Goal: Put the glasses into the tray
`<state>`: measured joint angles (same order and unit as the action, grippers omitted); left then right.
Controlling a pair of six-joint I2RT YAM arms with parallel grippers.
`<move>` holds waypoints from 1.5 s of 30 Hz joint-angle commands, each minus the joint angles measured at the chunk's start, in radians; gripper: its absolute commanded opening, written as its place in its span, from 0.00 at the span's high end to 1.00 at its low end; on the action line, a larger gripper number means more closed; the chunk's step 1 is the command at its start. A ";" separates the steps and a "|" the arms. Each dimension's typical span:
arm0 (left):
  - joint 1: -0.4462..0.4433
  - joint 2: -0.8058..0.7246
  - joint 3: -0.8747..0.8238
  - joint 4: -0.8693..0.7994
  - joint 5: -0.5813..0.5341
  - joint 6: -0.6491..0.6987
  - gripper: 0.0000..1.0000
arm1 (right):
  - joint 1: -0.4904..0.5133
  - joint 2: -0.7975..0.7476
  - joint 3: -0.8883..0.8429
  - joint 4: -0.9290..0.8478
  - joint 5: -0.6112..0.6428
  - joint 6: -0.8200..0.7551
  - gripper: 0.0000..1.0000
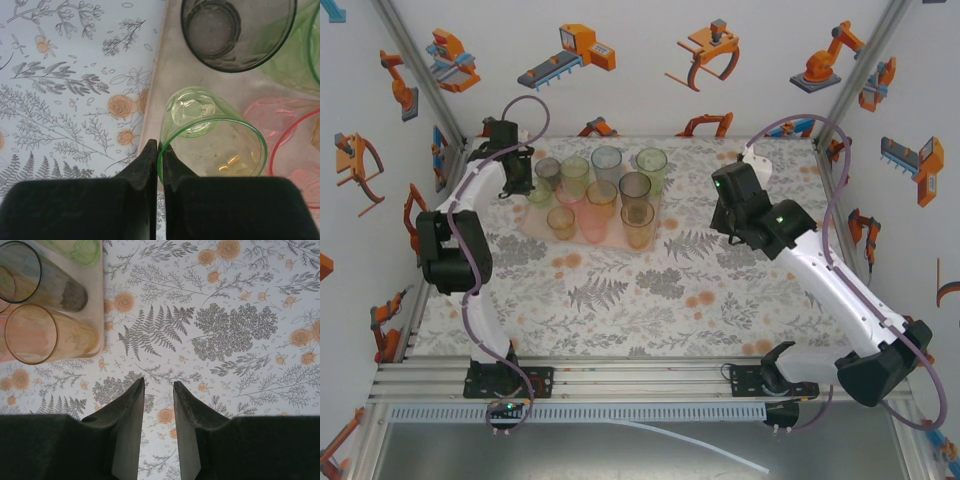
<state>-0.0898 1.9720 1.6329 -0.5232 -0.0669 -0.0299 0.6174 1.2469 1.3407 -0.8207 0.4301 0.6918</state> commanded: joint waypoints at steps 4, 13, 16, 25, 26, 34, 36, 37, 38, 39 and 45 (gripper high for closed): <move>-0.015 0.044 0.049 0.014 0.020 -0.014 0.93 | -0.009 0.017 -0.014 0.016 0.000 -0.002 0.68; -0.018 0.073 0.058 -0.008 0.031 -0.009 0.82 | -0.013 0.033 -0.011 0.030 -0.008 -0.005 0.68; -0.017 0.076 0.058 -0.010 0.041 -0.008 0.75 | -0.014 0.036 -0.012 0.034 -0.011 -0.006 0.68; -0.014 0.076 0.070 -0.028 0.048 0.009 0.58 | -0.019 0.120 -0.053 0.123 -0.065 -0.009 0.62; -0.013 0.073 0.069 -0.030 0.049 0.011 0.56 | -0.021 0.138 -0.060 0.147 -0.071 -0.008 0.62; -0.005 0.006 0.058 -0.046 0.059 0.031 0.41 | -0.042 0.261 -0.100 0.325 -0.120 -0.006 0.62; -0.004 -0.021 0.055 -0.050 0.055 0.035 0.35 | -0.066 0.264 -0.118 0.361 -0.124 -0.009 0.60; -0.001 -0.038 0.053 -0.051 0.054 0.038 0.29 | -0.086 0.262 -0.133 0.391 -0.141 -0.015 0.58; 0.001 -0.059 0.049 -0.051 0.049 0.039 0.24 | -0.105 0.255 -0.149 0.426 -0.154 -0.028 0.57; 0.004 -0.077 0.046 -0.051 0.048 0.040 0.20 | -0.122 0.248 -0.163 0.452 -0.157 -0.035 0.55; 0.025 -0.239 -0.042 -0.024 0.063 0.022 0.03 | -0.249 0.202 -0.216 0.601 -0.208 -0.158 0.23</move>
<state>-0.0761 1.8210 1.6306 -0.5510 -0.0238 -0.0048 0.4107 1.4952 1.1332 -0.3397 0.2493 0.6125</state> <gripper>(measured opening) 0.959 0.732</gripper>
